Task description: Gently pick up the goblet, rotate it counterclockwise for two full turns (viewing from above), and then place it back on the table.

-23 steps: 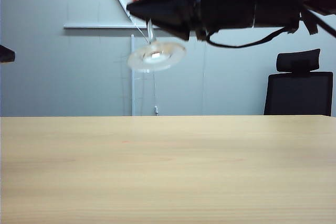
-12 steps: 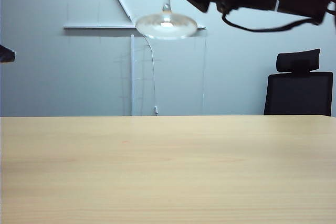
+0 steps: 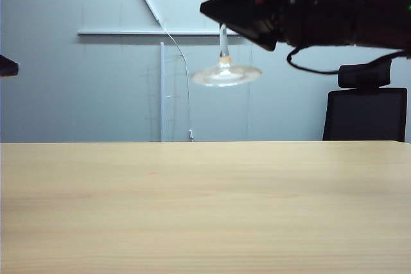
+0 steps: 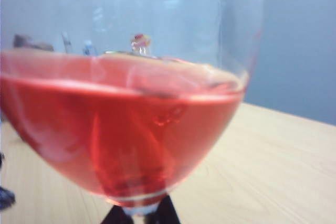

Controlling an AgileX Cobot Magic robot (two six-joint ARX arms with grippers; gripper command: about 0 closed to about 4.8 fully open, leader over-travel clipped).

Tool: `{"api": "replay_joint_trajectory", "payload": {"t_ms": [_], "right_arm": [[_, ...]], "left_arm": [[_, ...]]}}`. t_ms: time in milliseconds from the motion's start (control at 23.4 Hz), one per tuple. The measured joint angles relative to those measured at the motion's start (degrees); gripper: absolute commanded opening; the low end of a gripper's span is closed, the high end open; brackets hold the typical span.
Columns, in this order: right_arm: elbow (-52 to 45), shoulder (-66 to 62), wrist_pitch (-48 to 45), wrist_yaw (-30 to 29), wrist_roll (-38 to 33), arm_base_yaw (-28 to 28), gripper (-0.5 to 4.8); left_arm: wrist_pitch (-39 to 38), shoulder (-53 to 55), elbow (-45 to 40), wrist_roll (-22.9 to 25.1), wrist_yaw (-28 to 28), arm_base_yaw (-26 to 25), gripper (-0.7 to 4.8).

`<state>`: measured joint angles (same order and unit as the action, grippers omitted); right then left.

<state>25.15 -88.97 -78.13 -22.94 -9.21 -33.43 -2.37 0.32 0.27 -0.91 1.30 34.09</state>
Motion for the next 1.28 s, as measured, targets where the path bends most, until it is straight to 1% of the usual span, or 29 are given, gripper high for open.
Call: {"api": "replay_joint_trajectory", "payload": {"t_ms": [427,1025,1282], "right_arm": [[0.74,-7.85,0.22,0.24,4.46,0.02,-0.06],[8.13,-18.88,0.07,-1.07,5.97,0.39,-0.06],[9.70,-22.51,0.50,-1.31,6.05,0.39,-0.06]], "left_arm": [[0.00,0.00,0.00,0.00,0.00,0.00,-0.05],[0.00,0.00,0.00,-0.02,0.00,0.00,-0.05],[0.00,0.00,0.00,-0.02,0.00,0.00,-0.05]]}}
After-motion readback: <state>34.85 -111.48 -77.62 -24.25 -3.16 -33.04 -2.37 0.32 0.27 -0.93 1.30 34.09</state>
